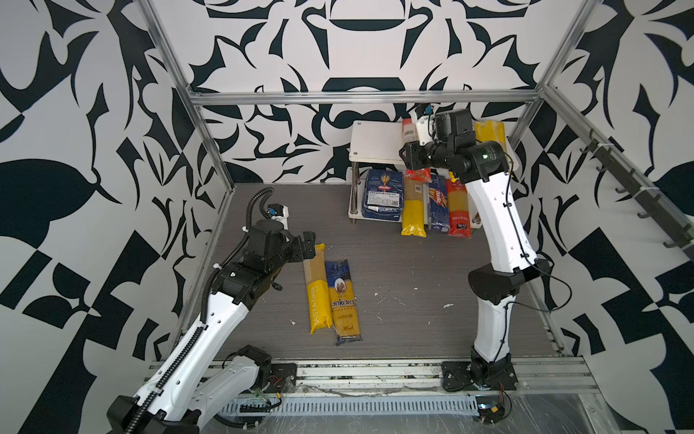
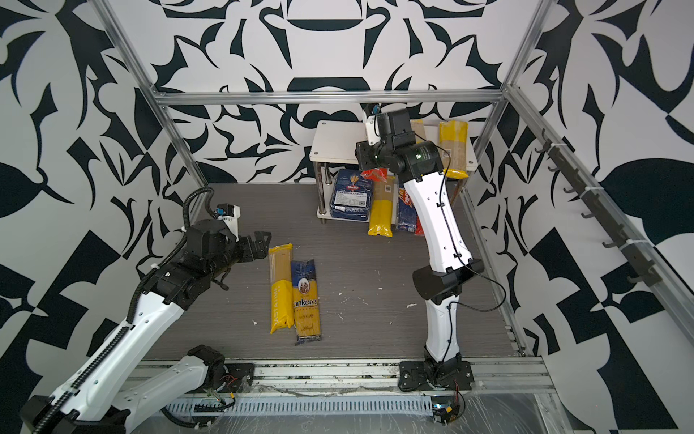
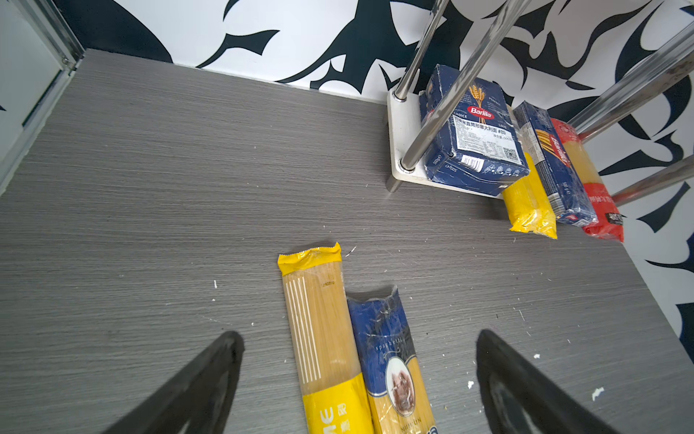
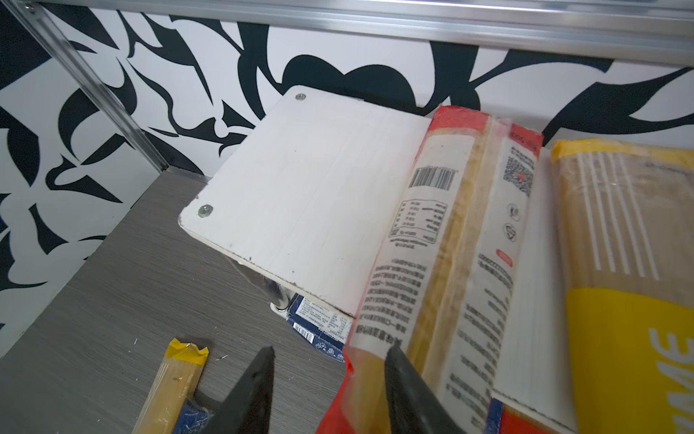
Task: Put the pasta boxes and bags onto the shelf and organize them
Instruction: 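Lower the red-and-white bag onto the top tier beside the yellow bags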
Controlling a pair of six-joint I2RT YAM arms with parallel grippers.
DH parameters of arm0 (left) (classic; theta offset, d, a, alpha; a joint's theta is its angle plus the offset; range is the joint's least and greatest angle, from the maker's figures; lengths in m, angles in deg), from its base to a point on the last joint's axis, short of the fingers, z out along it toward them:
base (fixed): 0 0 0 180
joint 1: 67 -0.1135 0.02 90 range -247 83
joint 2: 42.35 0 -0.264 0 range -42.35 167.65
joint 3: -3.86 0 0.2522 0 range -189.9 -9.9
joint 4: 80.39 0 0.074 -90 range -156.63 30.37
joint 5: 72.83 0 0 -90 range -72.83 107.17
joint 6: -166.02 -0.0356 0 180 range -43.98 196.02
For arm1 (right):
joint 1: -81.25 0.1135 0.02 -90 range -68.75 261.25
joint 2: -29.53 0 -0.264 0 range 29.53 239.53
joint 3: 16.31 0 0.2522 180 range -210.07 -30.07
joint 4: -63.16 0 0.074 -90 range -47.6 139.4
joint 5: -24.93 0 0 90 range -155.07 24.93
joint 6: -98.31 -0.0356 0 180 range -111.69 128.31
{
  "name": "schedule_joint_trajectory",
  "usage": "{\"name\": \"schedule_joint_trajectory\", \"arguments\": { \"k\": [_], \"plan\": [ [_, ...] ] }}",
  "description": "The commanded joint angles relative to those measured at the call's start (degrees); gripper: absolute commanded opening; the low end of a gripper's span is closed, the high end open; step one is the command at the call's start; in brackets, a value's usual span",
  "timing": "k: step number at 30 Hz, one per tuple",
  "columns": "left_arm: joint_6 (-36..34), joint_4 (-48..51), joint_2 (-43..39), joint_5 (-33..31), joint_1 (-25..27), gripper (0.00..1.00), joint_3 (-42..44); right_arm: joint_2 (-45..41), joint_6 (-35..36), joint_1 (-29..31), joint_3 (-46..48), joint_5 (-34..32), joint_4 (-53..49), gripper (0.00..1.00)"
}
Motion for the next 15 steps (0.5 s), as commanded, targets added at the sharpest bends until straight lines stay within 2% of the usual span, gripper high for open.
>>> {"name": "schedule_joint_trajectory", "arguments": {
  "k": [1, 6, 15],
  "plan": [
    [-1.3, 0.5, -0.1, -1.0, 0.1, 0.99, 0.7, -1.1, 1.7, 0.5, -1.8, -2.6, 3.4, 0.50],
    [-1.9, 0.3, 0.4, -1.1, 0.1, 0.99, 0.7, -0.7, 2.0, 1.5, -2.4, -0.8, 5.3, 0.50],
    [-2.0, 0.6, -1.5, -2.1, 0.1, 0.99, 2.0, 5.8, 2.5, 4.8, -8.4, -0.7, 4.2, 0.51]
  ]
}}
